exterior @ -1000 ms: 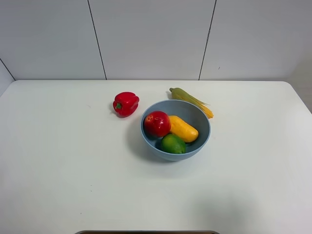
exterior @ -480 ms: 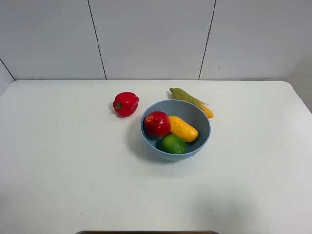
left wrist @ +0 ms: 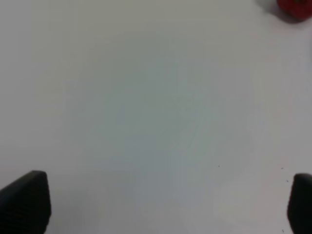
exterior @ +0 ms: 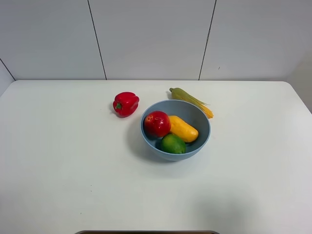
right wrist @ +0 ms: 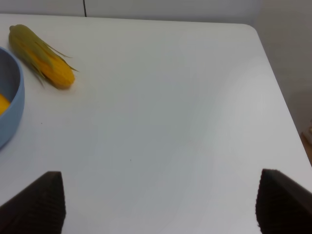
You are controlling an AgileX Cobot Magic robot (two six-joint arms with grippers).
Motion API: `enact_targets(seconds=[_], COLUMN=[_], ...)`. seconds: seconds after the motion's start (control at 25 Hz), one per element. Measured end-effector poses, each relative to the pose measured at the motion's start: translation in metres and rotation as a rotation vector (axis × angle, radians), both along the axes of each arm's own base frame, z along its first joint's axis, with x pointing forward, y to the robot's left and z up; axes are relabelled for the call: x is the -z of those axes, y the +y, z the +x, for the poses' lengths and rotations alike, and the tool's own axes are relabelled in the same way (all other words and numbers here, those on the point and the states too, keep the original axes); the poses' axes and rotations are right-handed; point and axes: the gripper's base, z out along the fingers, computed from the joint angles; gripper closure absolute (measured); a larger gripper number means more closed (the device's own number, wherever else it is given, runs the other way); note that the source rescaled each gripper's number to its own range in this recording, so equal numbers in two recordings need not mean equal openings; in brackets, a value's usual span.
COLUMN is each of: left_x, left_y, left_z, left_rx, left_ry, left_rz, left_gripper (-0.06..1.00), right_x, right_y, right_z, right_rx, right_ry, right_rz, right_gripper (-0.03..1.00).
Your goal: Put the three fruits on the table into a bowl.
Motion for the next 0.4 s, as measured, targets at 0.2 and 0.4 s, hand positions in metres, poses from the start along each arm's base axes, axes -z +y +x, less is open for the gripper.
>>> enact_targets(seconds=[0.2, 0.4], left_x=[0.0000, 0.0000], left_y=[0.0000, 0.0001], left_z=[0.0000, 0.0000], left_rx=[0.001, 0.001], left_ry=[0.000, 0.000], left_rz=[0.002, 0.003], left_gripper=[-0.04, -0.05], right_x=[0.0000, 0.0000], right_y=[0.0000, 0.0000], right_z=[0.0000, 0.0000], right_rx=[0.000, 0.000], right_ry=[0.000, 0.000], right_rz=[0.000, 0.000], right_gripper=[0.46, 0.46])
